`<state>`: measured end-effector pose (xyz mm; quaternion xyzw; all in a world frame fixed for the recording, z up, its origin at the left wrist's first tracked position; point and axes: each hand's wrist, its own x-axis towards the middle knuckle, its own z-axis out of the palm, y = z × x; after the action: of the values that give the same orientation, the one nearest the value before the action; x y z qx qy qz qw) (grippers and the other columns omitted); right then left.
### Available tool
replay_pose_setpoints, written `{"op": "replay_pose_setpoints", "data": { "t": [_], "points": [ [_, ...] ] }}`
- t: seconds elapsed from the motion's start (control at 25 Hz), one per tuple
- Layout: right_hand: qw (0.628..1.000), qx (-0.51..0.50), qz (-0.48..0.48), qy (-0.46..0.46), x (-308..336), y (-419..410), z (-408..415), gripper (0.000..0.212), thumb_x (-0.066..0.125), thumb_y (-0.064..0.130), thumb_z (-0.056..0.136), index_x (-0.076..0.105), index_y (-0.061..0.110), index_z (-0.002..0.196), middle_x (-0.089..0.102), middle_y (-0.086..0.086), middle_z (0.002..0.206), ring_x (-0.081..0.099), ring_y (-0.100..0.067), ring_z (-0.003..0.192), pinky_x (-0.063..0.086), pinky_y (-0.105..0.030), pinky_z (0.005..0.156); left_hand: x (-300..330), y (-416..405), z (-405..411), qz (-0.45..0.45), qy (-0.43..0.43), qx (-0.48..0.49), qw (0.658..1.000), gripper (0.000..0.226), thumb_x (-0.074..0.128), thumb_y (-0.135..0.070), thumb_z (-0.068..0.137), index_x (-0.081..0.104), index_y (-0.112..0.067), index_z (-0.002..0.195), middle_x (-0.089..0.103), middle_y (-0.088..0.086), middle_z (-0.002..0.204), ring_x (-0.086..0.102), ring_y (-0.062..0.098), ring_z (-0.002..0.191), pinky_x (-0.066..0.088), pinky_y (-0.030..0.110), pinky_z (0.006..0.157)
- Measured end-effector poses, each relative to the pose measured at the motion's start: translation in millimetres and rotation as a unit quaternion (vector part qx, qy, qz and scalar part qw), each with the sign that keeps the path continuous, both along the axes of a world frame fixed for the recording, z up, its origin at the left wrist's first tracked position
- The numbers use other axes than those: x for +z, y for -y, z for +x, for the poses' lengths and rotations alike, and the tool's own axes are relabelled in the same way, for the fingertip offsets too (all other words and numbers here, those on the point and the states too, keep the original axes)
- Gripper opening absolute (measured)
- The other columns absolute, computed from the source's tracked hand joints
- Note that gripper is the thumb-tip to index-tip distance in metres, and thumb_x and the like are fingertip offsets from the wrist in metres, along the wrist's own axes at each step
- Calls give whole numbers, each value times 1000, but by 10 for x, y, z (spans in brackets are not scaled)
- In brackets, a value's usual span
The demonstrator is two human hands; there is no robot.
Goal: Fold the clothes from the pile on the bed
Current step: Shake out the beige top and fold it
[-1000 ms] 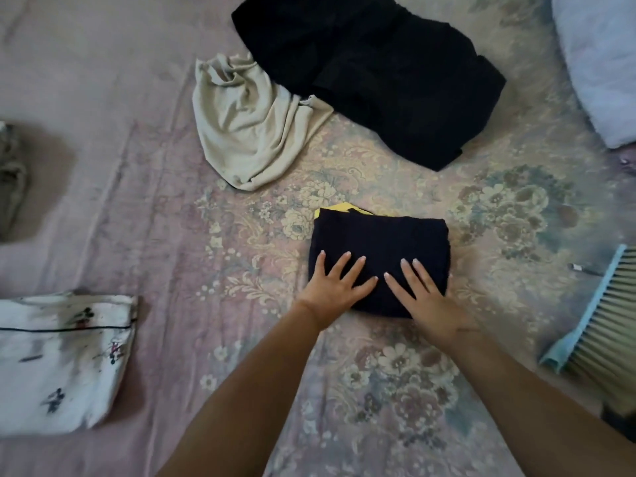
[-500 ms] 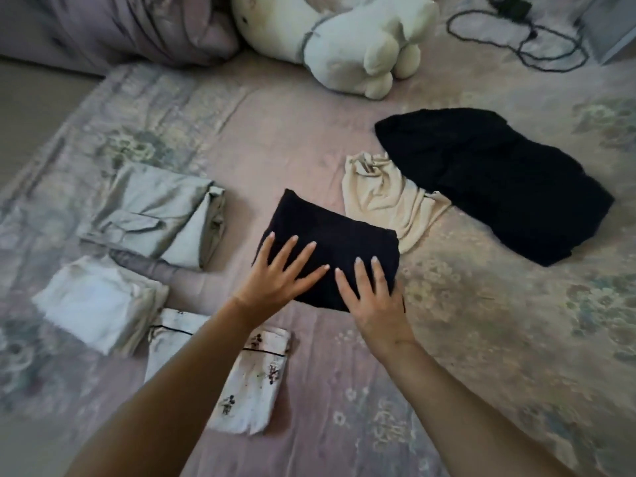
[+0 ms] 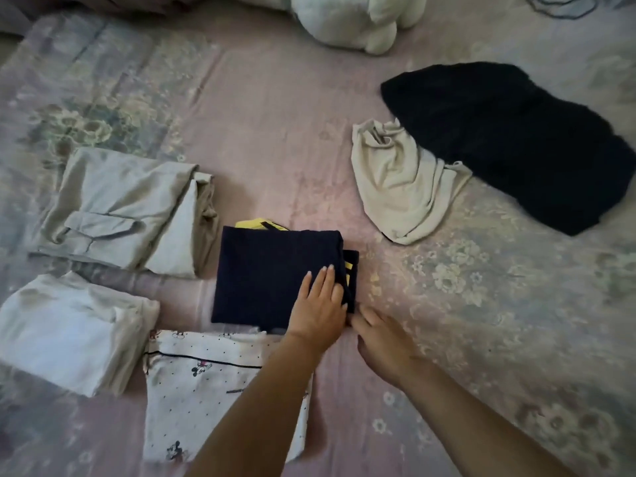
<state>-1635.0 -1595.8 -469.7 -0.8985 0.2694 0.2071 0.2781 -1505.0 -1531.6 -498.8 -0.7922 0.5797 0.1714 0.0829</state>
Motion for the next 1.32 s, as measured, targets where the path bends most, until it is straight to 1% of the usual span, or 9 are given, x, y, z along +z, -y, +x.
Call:
{"op": "replay_pose_setpoints", "data": {
  "t": [0.08, 0.24, 0.52, 0.72, 0.84, 1.0, 1.12, 1.2, 1.32],
  "points": [
    [999, -43, -23, 5, -17, 345, -119, 49, 44, 6, 92, 41, 11, 141, 28, -12, 153, 29, -27, 139, 28, -34, 111, -3, 416, 42, -109, 5, 19, 994, 55, 17, -33, 97, 40, -8, 141, 29, 17, 152, 27, 29, 141, 18, 47, 115],
    [993, -70, -85, -30, -149, 1214, -364, 54, 46, 10, 92, 34, 12, 144, 28, -11, 153, 29, -26, 139, 29, -32, 110, -252, 1294, -16, -52, -37, 2, 998, 62, 10, -38, 96, 3, -7, 150, 0, 16, 158, 0, 29, 146, -3, 45, 117],
    [985, -20, -166, -43, -745, 2316, -177, 71, 46, 33, 96, 3, 23, 151, -8, 0, 159, -3, -18, 146, 8, -39, 118, -1140, 1345, -439, -186, -20, 81, 979, 64, 35, -36, 87, 34, -10, 146, 28, 13, 152, 23, 27, 142, 17, 49, 115],
    [973, 39, -226, 13, -895, 2445, -44, 62, 63, 17, 87, 38, 26, 143, 27, -8, 154, 23, -29, 143, 17, -47, 114, -1128, 1386, -438, -206, 5, 84, 975, 66, 35, -36, 85, 35, -9, 145, 29, 14, 152, 24, 27, 142, 20, 49, 113],
    [975, 68, -211, -11, -803, 2443, -79, 53, 34, 7, 98, 26, 23, 148, 13, -9, 158, 10, -25, 145, 4, -36, 116, -1148, 1372, -426, -211, 33, 75, 974, 66, 34, -36, 86, 33, -8, 145, 29, 16, 152, 25, 28, 141, 19, 49, 113],
    [981, 79, -173, -49, -623, 2351, -422, 51, 28, 4, 98, 31, 23, 145, 15, -8, 158, 10, -22, 146, 2, -33, 117, -1037, 1311, -478, -241, 46, 25, 969, 62, 36, -29, 87, 31, -3, 142, 35, 22, 147, 27, 33, 137, 19, 52, 111],
    [981, 93, -168, -6, -538, 2012, -857, 44, 38, 5, 89, 61, 21, 123, 51, -12, 139, 45, -27, 131, 28, -43, 111, -822, 1190, -676, -256, 49, -73, 963, 59, 35, -23, 87, 30, -2, 141, 31, 18, 149, 28, 31, 137, 18, 48, 112],
    [980, 110, -165, -33, -442, 1693, -1129, 42, 38, 16, 74, 74, 28, 92, 72, -5, 104, 69, -24, 96, 52, -45, 84, -658, 1121, -859, -226, 32, -128, 965, 56, 34, -19, 85, 41, -1, 137, 39, 17, 144, 37, 32, 133, 24, 47, 111],
    [973, 137, -160, -98, -334, 1236, -1629, 44, 35, 23, 70, 74, 37, 86, 74, 2, 95, 71, -17, 86, 56, -40, 73, -528, 927, -1171, -148, -12, -189, 971, 46, 32, -15, 73, 72, -9, 94, 70, 10, 95, 68, 27, 87, 55, 37, 78]
  ]
}}
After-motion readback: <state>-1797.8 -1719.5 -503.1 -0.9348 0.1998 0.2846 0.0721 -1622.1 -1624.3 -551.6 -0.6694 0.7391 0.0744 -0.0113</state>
